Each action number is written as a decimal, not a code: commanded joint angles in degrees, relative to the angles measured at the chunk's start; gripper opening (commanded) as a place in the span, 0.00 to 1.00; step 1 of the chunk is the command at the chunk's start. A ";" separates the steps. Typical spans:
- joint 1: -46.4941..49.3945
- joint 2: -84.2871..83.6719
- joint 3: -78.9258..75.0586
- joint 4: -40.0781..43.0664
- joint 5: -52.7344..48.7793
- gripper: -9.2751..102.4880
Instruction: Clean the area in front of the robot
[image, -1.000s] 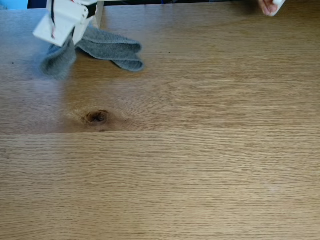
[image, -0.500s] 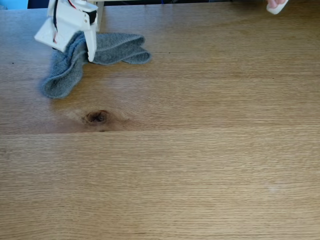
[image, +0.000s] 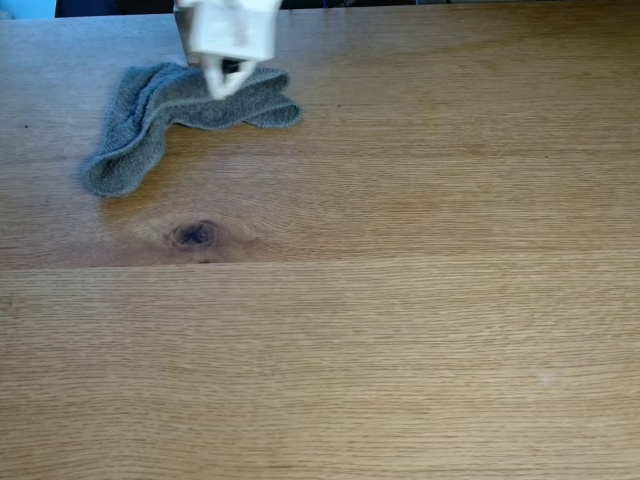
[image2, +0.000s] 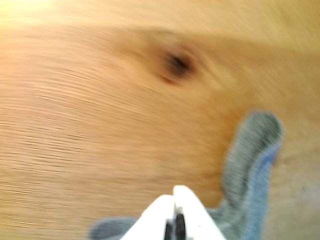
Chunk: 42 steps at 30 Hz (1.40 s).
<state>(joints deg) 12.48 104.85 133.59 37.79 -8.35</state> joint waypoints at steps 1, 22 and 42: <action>-6.86 6.86 -0.53 0.44 8.35 0.08; -12.22 45.26 20.48 22.85 28.30 0.08; -17.05 84.55 59.06 34.63 20.65 0.10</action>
<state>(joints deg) -4.83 188.35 186.24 71.98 12.66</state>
